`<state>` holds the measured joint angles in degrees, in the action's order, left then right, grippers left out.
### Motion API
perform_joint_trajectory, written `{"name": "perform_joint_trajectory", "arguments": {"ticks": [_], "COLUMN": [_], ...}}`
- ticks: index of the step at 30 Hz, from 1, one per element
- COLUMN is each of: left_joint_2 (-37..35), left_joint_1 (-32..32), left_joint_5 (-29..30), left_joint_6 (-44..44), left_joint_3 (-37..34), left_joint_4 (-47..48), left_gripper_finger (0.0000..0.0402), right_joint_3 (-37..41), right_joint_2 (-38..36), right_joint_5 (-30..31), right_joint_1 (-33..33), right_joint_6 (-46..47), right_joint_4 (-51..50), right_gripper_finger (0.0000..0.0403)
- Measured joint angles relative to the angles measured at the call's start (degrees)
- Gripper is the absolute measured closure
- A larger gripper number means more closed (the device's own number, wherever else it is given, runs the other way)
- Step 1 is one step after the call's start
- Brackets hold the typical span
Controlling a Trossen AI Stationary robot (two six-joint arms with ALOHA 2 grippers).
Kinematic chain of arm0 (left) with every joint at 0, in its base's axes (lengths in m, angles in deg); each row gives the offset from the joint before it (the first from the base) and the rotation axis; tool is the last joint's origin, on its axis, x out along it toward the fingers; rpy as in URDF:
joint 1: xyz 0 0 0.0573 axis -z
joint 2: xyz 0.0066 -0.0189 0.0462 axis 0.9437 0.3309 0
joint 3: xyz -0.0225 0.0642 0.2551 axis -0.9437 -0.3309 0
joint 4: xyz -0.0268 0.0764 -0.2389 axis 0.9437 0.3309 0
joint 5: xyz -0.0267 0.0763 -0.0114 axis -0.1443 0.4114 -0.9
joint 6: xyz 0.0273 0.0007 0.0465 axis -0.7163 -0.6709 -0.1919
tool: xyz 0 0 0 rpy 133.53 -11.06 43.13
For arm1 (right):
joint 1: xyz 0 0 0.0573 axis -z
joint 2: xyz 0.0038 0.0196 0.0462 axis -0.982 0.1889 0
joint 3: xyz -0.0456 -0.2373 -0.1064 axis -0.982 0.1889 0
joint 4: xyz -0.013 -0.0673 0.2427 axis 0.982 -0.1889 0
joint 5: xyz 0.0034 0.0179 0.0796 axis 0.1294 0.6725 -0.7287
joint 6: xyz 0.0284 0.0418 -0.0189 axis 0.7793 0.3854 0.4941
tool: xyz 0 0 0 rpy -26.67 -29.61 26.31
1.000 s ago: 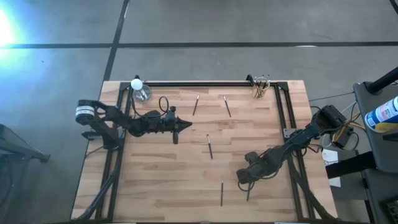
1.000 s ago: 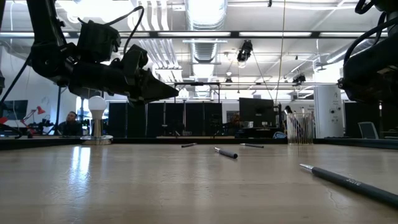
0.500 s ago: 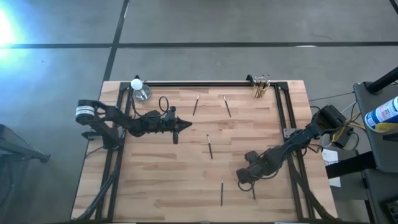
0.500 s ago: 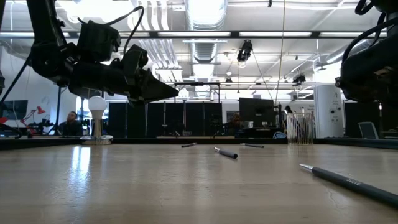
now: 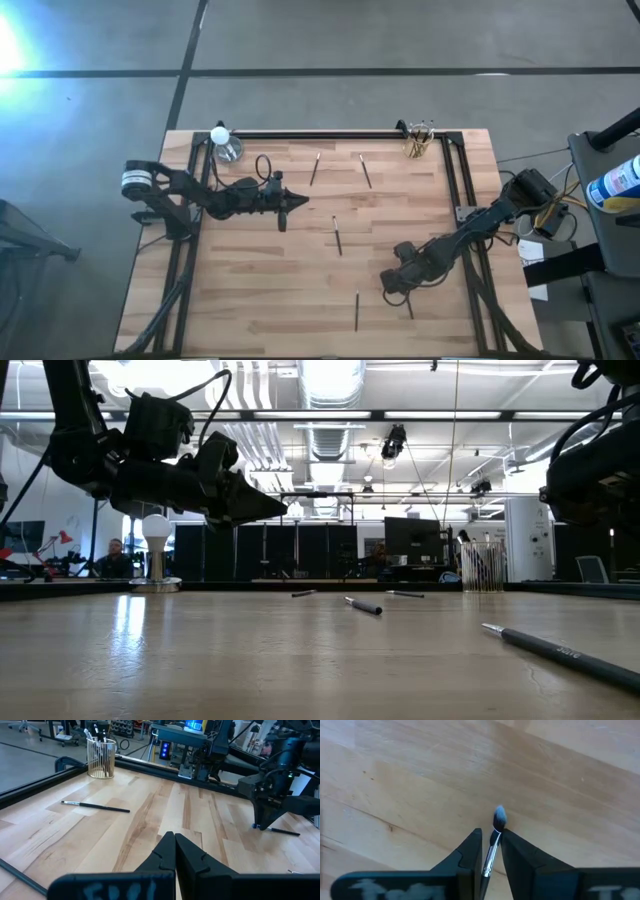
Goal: Sort items
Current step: Put the black eyeshadow brush into the gold holder
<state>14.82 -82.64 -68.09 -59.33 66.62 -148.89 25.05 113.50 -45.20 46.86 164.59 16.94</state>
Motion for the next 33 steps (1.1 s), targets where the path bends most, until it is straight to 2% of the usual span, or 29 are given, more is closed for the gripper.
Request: {"name": "perform_joint_trajectory", "arguments": {"ticks": [16,26,33], "left_joint_2": [0.00,0.00,0.00], "left_joint_1": [0.00,-0.04,-0.03], "left_joint_5": [-0.07,-0.09,-0.09], "left_joint_6": [0.04,0.04,0.04], "left_joint_3": [0.00,0.00,0.00], "left_joint_4": [0.02,0.02,0.01], "left_gripper_finger": [0.0402,0.0402,0.0401], "right_joint_3": [0.30,0.30,0.30], "right_joint_2": [-0.04,-0.02,0.00], "right_joint_5": [0.02,0.06,2.04], "right_joint_1": [0.02,0.07,-0.02], "right_joint_6": [-0.15,-0.10,-0.28], "right_joint_4": [0.32,0.80,0.64], "right_gripper_finger": [0.0331,0.0284,0.0282]}}
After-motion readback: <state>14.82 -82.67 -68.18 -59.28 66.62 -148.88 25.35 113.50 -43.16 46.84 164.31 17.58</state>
